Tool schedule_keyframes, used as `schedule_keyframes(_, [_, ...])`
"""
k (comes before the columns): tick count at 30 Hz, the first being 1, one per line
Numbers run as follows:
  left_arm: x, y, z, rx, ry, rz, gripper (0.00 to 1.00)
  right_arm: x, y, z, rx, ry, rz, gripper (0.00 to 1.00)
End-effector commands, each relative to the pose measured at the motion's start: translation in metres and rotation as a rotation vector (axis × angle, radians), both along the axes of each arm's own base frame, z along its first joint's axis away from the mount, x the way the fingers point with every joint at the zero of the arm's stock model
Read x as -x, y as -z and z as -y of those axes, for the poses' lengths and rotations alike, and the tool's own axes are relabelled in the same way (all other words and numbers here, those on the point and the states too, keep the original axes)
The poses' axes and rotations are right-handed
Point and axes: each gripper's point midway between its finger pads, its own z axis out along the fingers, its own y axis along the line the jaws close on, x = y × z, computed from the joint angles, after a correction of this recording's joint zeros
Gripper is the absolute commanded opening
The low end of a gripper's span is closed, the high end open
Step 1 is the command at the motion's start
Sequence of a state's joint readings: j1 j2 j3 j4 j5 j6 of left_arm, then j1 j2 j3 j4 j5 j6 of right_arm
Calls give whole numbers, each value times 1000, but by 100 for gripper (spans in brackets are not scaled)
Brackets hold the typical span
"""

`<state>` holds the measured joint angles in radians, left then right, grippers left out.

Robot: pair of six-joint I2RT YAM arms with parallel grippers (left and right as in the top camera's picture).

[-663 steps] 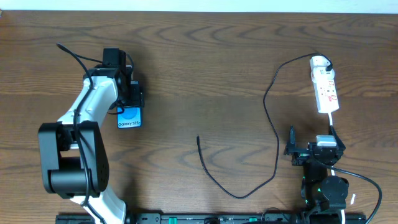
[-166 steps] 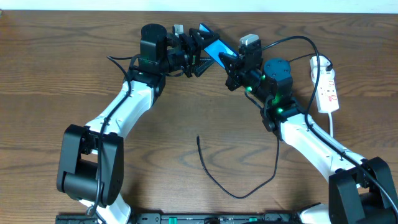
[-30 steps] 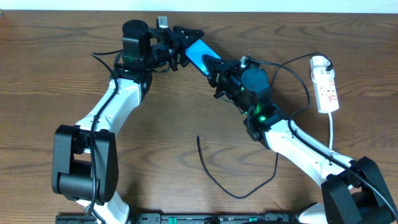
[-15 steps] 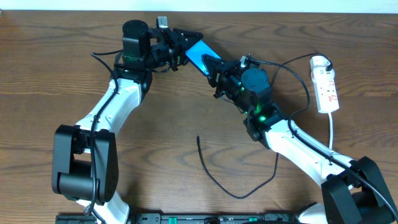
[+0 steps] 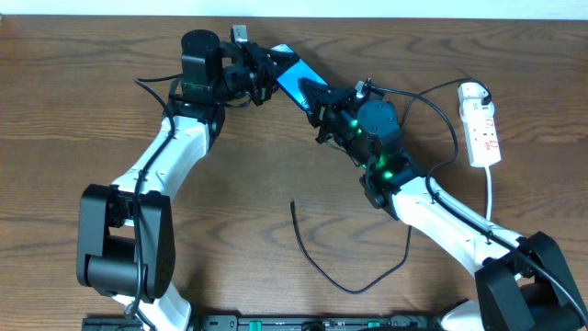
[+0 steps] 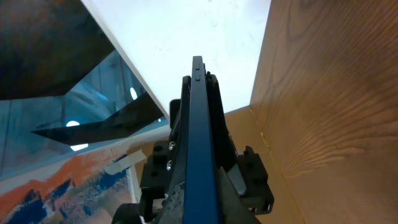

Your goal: Plug charger to phone and switch on socket

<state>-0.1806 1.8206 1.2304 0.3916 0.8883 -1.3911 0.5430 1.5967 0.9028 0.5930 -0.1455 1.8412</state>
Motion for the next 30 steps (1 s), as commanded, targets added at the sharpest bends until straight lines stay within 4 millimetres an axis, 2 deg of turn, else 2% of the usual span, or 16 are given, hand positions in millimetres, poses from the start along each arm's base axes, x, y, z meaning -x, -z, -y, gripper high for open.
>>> schedule_keyframes(1, [2, -19, -1, 5, 0, 53, 8, 2, -10, -5, -15, -15, 12, 2])
schedule_keyframes(15, [2, -19, -1, 5, 1, 53, 7, 1, -10, -5, -15, -14, 12, 1])
schedule_keyframes(17, [2, -19, -1, 5, 1, 53, 8, 1, -10, -5, -15, -14, 12, 9])
schedule_keyframes(20, [2, -19, -1, 5, 1, 53, 7, 2, -10, -5, -15, -15, 12, 30])
schedule_keyframes(25, [2, -19, -1, 5, 0, 53, 8, 1, -10, -5, -15, -14, 12, 58])
schedule_keyframes(30, [1, -19, -3, 5, -4, 53, 8, 1, -10, -5, -15, -14, 12, 79])
